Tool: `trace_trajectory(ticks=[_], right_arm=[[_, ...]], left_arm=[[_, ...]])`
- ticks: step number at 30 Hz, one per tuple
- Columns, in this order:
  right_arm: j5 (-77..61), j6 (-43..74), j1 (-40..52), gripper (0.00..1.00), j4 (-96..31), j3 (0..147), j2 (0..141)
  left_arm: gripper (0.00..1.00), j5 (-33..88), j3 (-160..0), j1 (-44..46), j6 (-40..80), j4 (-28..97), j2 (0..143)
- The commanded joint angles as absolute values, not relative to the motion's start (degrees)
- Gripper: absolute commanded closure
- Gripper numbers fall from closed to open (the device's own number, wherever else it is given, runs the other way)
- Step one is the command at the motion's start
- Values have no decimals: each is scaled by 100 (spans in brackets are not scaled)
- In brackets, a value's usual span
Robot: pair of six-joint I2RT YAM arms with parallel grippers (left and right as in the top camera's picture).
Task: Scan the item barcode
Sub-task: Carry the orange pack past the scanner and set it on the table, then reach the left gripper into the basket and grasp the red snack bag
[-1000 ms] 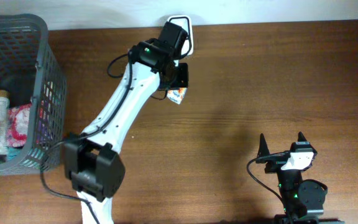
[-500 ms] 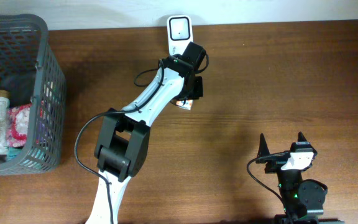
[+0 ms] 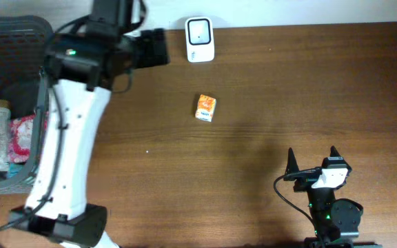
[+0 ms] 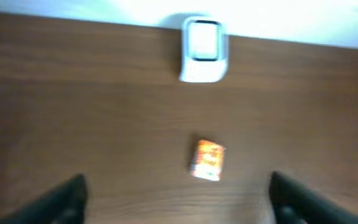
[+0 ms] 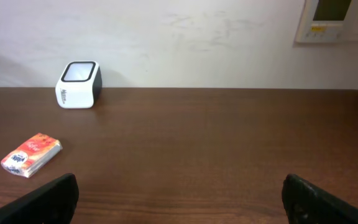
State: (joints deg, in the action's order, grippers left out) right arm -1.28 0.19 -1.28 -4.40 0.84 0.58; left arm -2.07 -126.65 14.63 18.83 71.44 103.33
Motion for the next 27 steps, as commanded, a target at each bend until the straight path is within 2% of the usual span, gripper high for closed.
trace_trajectory(ticks=[1,10,11,12,15,19,23,27], right_arm=[[-60,25,-82,1,-445,32,21],[-58,25,-82,1,-445,32,21],[-60,25,-82,1,-445,32,21],[-60,25,-82,1,-445,32,21],[-58,25,-82,1,-445,32,21],[-60,25,-82,1,-445,32,21],[-60,25,-82,1,-445,32,21],[-60,25,-82,1,-445,32,21]], left_arm=[[2,-742,-12698,854,1811,7295,9922],[0,-869,-12689,-1627,1811,6818,9856],[2,-891,-12685,-1903,1811,6823,9891],[10,-902,-12680,-2191,1809,6842,9957],[11,-947,-12658,-2886,1809,6936,10433],[12,-926,-12658,-3223,1588,7306,11183],[12,-939,-12658,-3249,899,7690,12208],[13,-1288,-12615,-3249,840,7924,12755]])
